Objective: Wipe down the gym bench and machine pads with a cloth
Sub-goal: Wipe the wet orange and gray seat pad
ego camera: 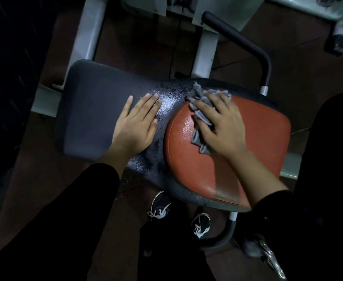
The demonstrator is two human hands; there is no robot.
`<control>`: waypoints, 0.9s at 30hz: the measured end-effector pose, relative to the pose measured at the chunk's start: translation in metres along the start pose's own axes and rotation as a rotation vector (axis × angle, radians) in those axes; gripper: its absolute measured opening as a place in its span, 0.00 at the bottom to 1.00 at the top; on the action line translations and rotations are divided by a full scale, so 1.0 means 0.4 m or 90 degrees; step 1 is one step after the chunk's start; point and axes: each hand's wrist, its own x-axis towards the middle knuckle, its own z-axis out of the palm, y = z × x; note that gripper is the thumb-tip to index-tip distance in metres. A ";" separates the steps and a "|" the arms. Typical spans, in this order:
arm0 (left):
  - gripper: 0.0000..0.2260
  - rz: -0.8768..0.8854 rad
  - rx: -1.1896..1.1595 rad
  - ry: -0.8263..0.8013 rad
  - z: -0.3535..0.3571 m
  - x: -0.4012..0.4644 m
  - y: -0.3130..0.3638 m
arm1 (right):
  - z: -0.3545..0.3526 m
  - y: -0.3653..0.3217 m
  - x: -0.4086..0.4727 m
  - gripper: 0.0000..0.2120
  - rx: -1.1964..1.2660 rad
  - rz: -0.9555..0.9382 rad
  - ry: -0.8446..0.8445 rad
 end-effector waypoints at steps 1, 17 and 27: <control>0.22 -0.001 -0.003 -0.001 -0.002 -0.001 0.000 | -0.001 0.007 0.012 0.18 -0.012 0.003 -0.004; 0.21 -0.004 -0.033 0.019 -0.005 0.002 -0.005 | -0.035 0.035 -0.214 0.19 -0.070 -0.367 -0.199; 0.22 -0.008 -0.007 0.012 0.001 0.001 -0.005 | 0.033 -0.133 0.047 0.21 -0.057 -0.051 -0.099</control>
